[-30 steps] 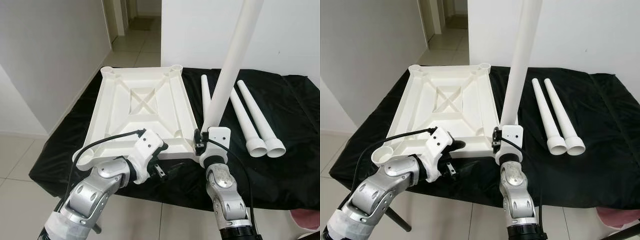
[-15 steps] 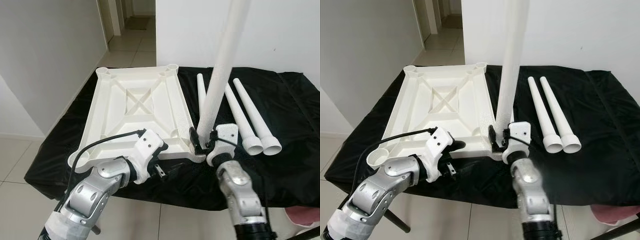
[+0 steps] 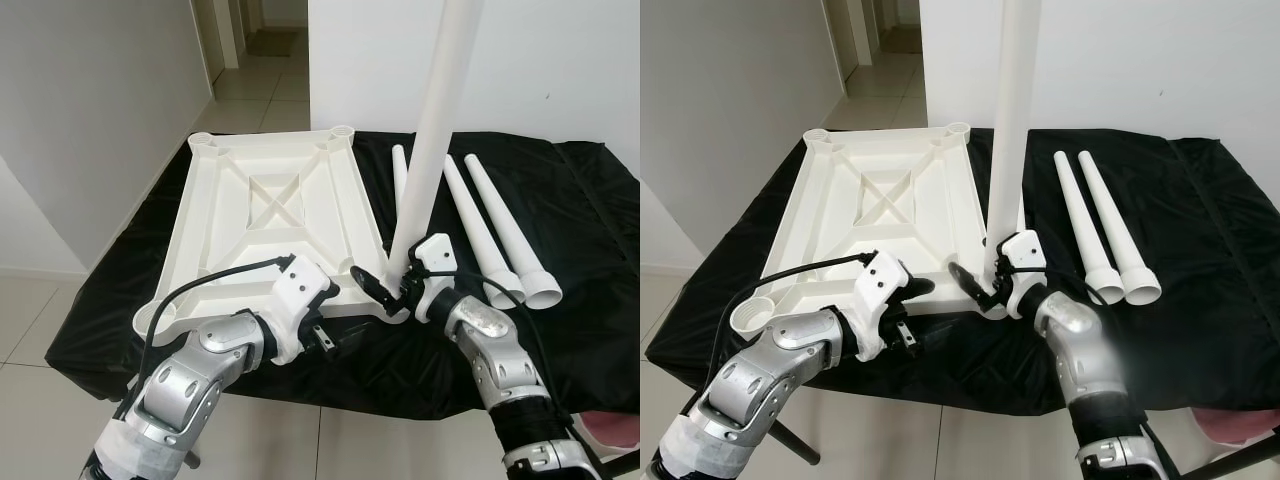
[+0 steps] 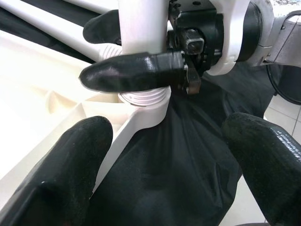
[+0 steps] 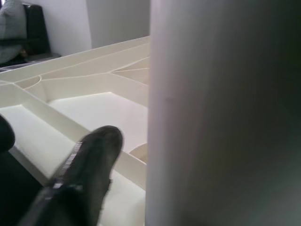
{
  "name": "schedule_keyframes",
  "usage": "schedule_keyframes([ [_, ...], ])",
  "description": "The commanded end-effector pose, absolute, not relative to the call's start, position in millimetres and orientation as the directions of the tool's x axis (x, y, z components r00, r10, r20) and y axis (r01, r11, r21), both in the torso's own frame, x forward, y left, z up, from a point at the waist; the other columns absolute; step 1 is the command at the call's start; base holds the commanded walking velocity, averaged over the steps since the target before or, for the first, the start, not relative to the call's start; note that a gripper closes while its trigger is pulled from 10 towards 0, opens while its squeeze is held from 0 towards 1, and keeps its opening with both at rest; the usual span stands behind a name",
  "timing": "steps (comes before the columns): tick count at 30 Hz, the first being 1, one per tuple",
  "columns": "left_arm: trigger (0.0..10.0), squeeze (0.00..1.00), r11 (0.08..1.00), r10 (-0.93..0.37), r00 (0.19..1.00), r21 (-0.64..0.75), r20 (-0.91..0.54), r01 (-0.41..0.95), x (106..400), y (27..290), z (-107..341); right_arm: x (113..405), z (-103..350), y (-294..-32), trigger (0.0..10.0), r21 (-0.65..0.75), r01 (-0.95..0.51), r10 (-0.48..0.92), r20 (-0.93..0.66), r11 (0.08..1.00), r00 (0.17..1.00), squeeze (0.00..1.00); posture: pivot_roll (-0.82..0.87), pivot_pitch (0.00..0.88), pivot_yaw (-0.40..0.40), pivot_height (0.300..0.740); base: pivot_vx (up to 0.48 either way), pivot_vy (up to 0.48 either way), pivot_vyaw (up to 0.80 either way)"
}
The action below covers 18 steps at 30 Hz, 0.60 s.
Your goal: Building children table
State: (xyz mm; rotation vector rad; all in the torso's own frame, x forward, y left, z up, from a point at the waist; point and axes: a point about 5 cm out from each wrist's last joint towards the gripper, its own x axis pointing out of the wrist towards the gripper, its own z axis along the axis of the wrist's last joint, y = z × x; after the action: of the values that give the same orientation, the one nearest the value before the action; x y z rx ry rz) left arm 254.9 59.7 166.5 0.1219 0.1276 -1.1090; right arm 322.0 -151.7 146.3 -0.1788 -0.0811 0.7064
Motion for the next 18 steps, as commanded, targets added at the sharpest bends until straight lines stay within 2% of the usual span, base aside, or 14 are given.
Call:
schedule_keyframes([
  [1, 10.0, 0.0, 0.448, -0.877, 0.448, 0.041, -0.173, 0.893, 257, 62, 166, 323, 143, -149, 2.2, -0.182, -0.664, 0.676, 0.003, 0.725, 0.737, 0.0, -0.06, 0.006, 0.046, 0.74, 0.0, 0.0, 0.0],
  [2, 10.0, 0.0, 0.45, -0.876, 0.45, 0.041, -0.174, 0.892, 257, 63, 166, 322, 142, -151, 0.0, -0.179, -0.669, 0.679, -0.004, 0.722, 0.734, 0.0, -0.06, 0.006, 0.046, 0.74, 0.0, 0.0, 0.0],
  [12, 10.0, 0.0, 0.451, -0.875, 0.45, 0.035, -0.176, 0.892, 254, 63, 165, 314, 131, -161, 0.0, -0.125, -0.653, 0.657, -0.009, 0.747, 0.753, 0.0, -0.06, 0.017, 0.045, 0.74, 0.0, 0.0, 0.0],
  [13, 10.0, 0.0, 0.451, -0.876, 0.449, 0.035, -0.177, 0.892, 254, 64, 165, 314, 130, -161, 1.3, -0.117, -0.644, 0.648, -0.007, 0.756, 0.761, 0.0, -0.06, 0.017, 0.045, 0.74, 0.0, 0.0, 0.0],
  [14, 10.0, 0.0, 0.45, -0.876, 0.448, 0.034, -0.178, 0.892, 254, 64, 165, 313, 129, -161, 10.0, -0.112, -0.62, 0.624, -0.007, 0.776, 0.782, 0.0, -0.06, 0.018, 0.045, 0.74, 0.0, 0.0, 0.0],
  [18, 10.0, 0.0, 0.445, -0.878, 0.443, 0.033, -0.18, 0.895, 254, 63, 165, 311, 127, -158, 10.0, -0.106, -0.538, 0.54, -0.006, 0.836, 0.841, 0.0, -0.07, 0.019, 0.047, 0.74, 0.0, 0.0, 0.0],
])
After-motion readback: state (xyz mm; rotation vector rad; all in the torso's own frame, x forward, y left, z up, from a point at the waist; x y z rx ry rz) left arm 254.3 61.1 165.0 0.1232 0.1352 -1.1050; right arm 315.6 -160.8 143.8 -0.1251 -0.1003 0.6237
